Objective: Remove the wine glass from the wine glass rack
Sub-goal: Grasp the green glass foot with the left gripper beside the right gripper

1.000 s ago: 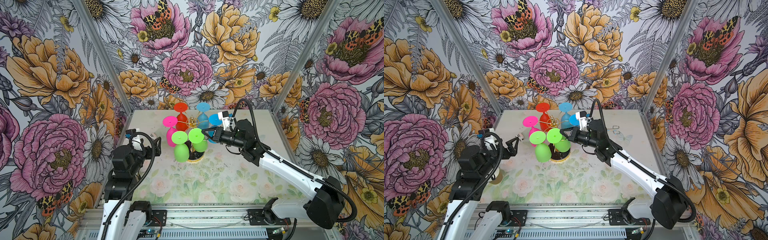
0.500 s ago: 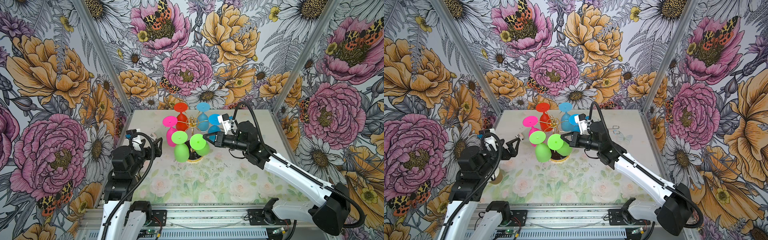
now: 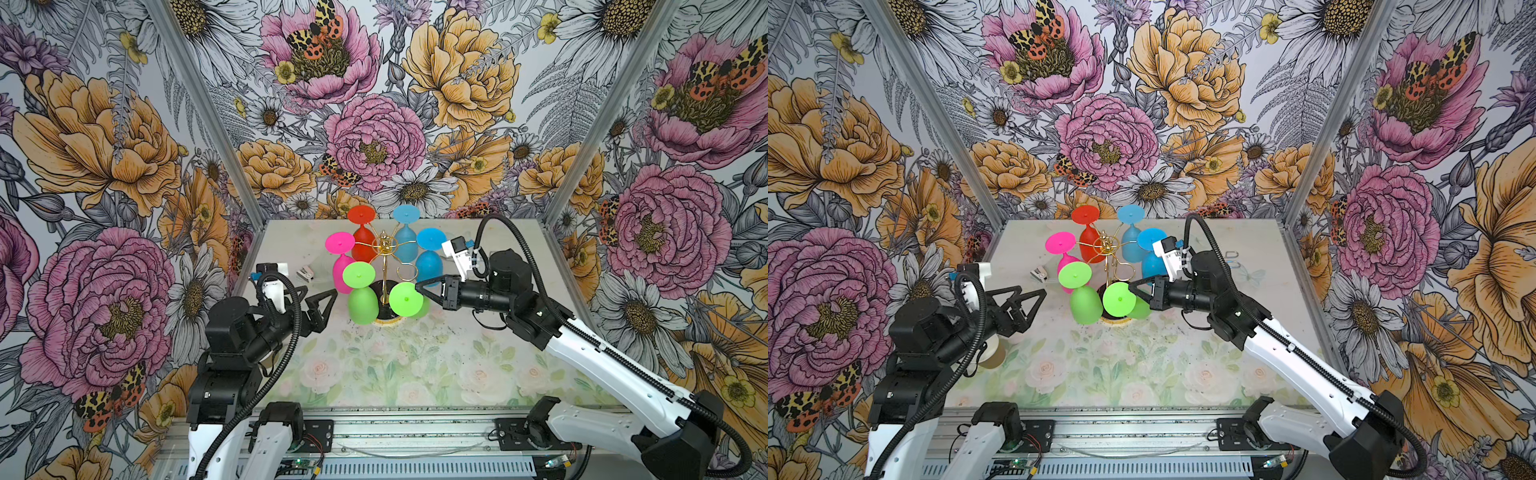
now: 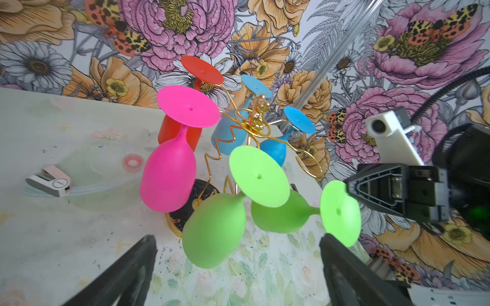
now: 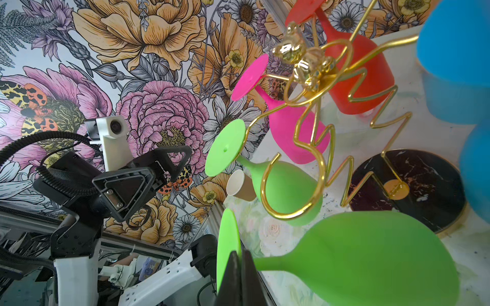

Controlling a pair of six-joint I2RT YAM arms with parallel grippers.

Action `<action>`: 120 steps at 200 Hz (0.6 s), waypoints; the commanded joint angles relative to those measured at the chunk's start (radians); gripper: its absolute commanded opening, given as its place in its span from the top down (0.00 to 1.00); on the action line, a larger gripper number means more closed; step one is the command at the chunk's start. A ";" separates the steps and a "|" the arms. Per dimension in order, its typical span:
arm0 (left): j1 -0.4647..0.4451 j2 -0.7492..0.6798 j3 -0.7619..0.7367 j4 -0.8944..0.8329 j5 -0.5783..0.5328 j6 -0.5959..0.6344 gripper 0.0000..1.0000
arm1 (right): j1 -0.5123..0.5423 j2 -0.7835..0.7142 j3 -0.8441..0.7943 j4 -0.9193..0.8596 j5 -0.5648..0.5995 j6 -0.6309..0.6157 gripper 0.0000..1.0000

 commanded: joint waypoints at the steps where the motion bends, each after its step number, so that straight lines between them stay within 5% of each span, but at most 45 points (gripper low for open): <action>1: -0.009 -0.018 0.019 -0.046 0.175 -0.114 0.05 | 0.006 -0.038 -0.017 -0.016 -0.057 -0.069 1.00; 56: -0.146 0.019 -0.030 -0.008 0.236 -0.231 0.12 | 0.003 -0.091 -0.006 -0.069 -0.084 -0.133 1.00; 120: -0.463 0.088 -0.117 0.268 0.141 -0.371 0.26 | 0.005 -0.134 -0.025 -0.079 -0.106 -0.137 1.00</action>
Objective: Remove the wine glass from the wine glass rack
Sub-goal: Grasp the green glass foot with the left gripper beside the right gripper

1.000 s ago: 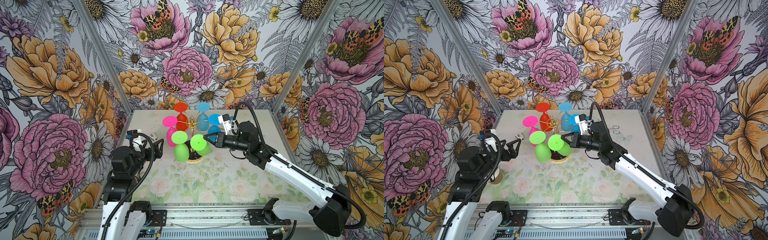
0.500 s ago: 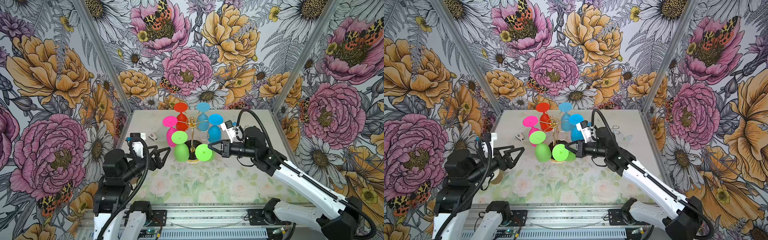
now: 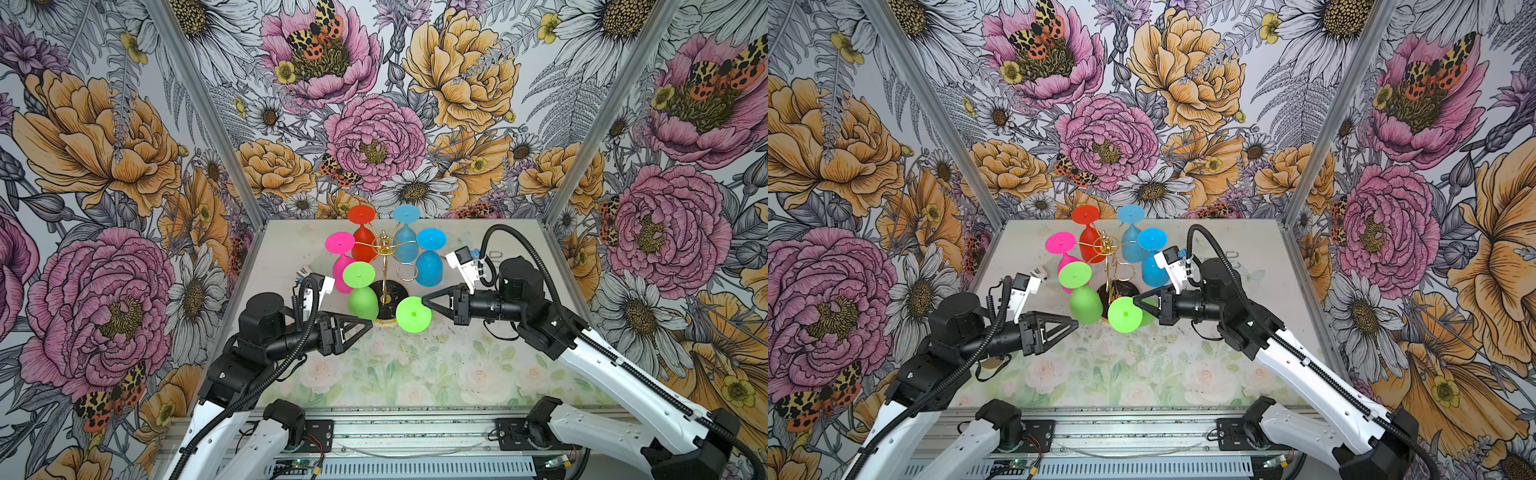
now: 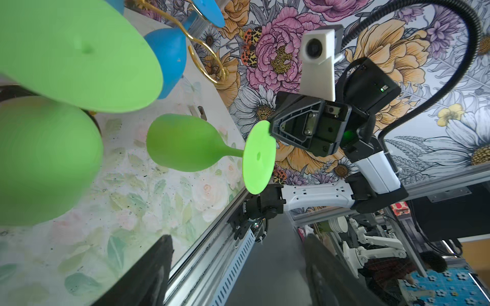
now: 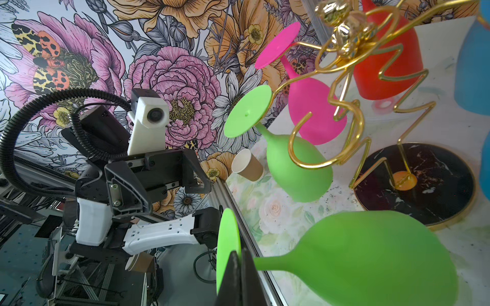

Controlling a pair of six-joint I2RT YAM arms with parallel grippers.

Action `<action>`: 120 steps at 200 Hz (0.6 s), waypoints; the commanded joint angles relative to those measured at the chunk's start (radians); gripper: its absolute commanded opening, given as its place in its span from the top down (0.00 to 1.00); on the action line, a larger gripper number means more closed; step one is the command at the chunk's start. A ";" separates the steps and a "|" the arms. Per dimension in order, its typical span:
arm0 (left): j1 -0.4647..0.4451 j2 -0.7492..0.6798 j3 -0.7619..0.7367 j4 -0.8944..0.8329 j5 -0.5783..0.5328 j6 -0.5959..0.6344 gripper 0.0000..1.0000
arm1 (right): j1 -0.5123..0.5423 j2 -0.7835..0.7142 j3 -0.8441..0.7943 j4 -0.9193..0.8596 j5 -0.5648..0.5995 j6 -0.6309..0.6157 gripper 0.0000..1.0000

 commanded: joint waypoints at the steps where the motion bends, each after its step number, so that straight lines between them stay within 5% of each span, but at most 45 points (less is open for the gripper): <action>1: -0.081 0.025 -0.043 0.206 -0.040 -0.096 0.27 | 0.005 -0.044 -0.004 0.006 -0.029 -0.022 1.00; 63: -0.218 0.183 -0.084 0.459 -0.032 -0.174 0.41 | 0.006 -0.086 -0.024 -0.002 -0.027 -0.027 1.00; 120: -0.239 0.210 -0.104 0.561 -0.012 -0.206 0.56 | 0.006 -0.086 -0.024 -0.002 -0.017 -0.025 1.00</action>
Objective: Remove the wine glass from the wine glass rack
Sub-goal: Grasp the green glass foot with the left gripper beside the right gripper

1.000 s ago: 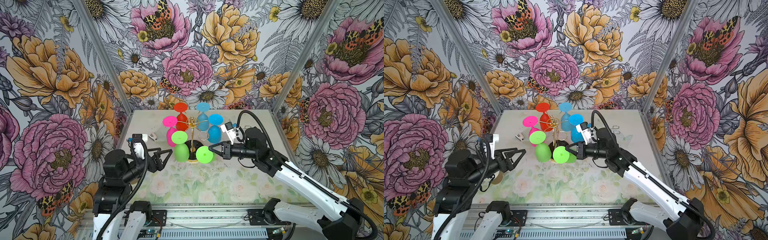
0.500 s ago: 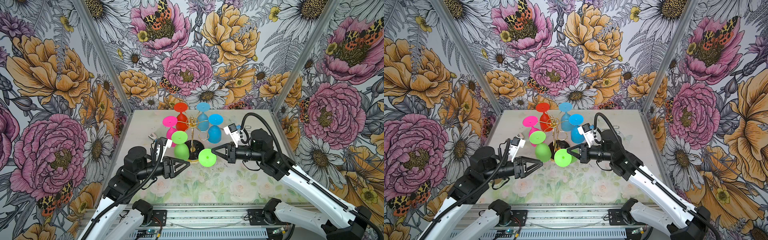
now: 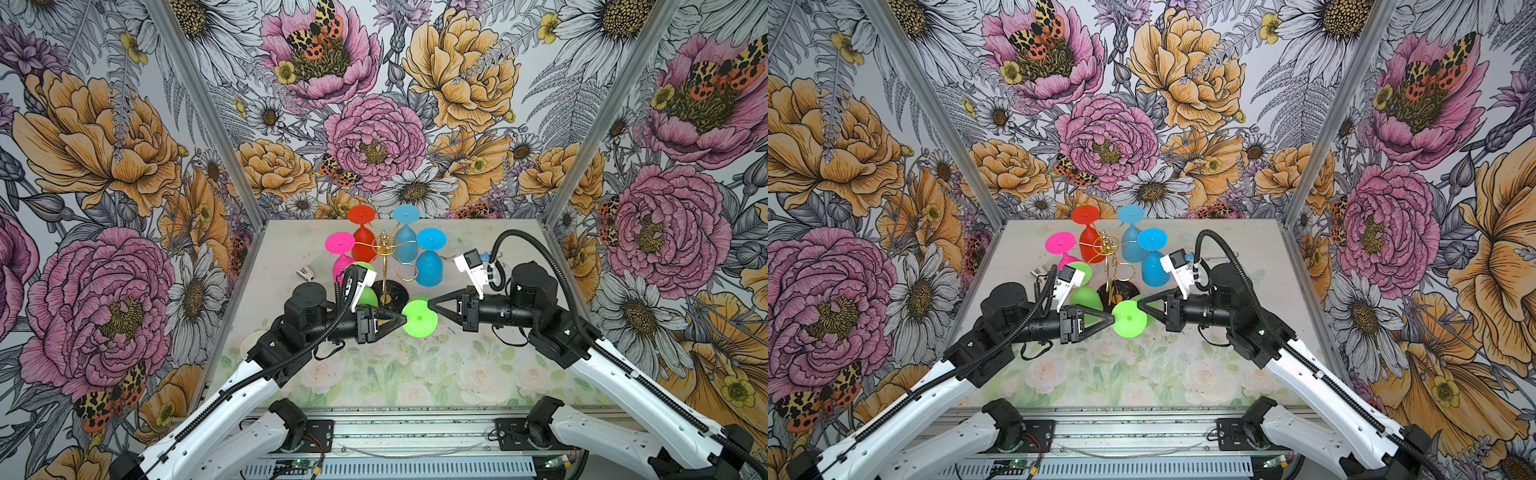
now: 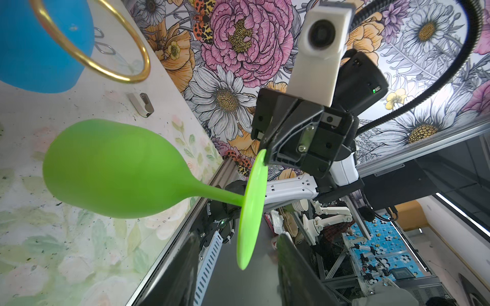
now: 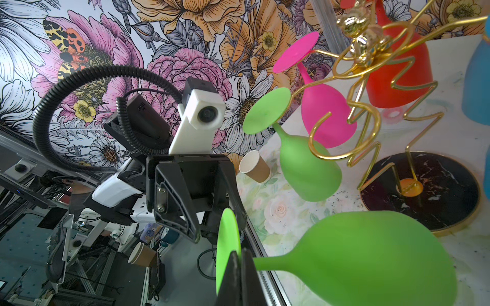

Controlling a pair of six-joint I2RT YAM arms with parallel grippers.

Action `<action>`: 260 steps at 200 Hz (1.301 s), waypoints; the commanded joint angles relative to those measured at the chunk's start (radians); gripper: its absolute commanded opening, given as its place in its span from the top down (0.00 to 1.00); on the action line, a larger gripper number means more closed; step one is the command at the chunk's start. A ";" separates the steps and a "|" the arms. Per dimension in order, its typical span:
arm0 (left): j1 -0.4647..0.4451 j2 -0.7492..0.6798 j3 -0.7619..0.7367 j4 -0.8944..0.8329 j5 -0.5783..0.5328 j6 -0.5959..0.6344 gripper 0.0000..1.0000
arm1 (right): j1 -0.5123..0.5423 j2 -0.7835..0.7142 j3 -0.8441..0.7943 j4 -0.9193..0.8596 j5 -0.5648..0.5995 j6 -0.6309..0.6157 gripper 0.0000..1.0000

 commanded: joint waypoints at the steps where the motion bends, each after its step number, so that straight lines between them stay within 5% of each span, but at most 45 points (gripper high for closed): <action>1: -0.012 0.002 -0.014 0.085 0.014 -0.018 0.56 | 0.006 -0.014 -0.007 0.008 -0.002 -0.012 1.00; 57: -0.017 0.024 -0.036 0.114 0.025 -0.023 0.59 | 0.003 0.000 -0.004 0.008 0.013 -0.006 1.00; 138: -0.028 0.051 -0.039 0.145 0.046 -0.033 0.83 | -0.007 0.011 -0.003 0.006 0.020 -0.003 1.00; 260: -0.028 0.060 -0.071 0.169 0.040 -0.029 0.98 | -0.012 0.001 0.003 -0.026 0.029 0.013 0.98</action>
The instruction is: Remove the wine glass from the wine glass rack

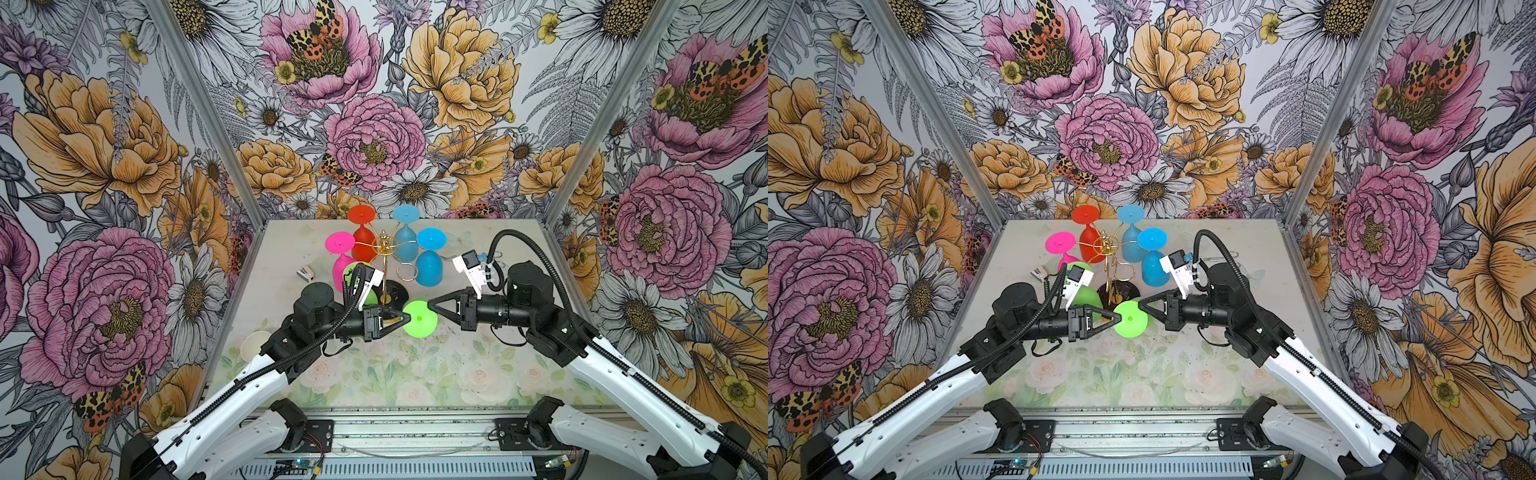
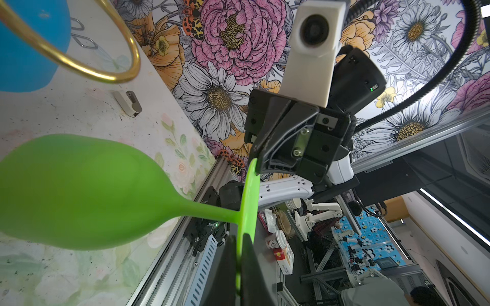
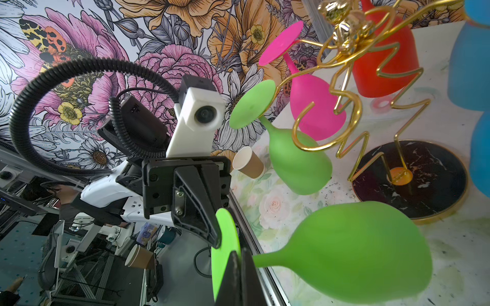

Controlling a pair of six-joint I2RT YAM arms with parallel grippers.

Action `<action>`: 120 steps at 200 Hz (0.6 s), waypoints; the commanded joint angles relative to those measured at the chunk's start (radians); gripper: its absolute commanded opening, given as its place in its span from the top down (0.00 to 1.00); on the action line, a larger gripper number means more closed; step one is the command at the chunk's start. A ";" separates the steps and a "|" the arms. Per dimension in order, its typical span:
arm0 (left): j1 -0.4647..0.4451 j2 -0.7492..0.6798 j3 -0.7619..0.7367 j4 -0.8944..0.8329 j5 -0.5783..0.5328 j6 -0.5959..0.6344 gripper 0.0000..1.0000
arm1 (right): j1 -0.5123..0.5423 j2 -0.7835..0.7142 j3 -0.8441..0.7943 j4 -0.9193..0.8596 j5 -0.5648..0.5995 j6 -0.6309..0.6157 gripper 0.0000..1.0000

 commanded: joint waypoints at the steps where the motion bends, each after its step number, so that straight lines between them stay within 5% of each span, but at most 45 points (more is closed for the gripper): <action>1: -0.008 -0.002 -0.017 0.024 0.010 0.011 0.98 | -0.009 -0.011 0.005 0.001 0.013 0.010 0.98; 30: -0.008 -0.002 -0.035 0.027 0.006 0.012 1.00 | -0.015 -0.024 0.006 -0.018 0.016 0.004 0.85; 63: -0.008 0.000 -0.056 0.025 -0.012 0.039 1.00 | -0.052 -0.049 0.006 -0.064 0.021 -0.005 0.59; 120: -0.091 0.007 -0.056 0.018 -0.045 0.141 1.00 | -0.168 -0.082 -0.010 -0.134 0.023 0.013 0.47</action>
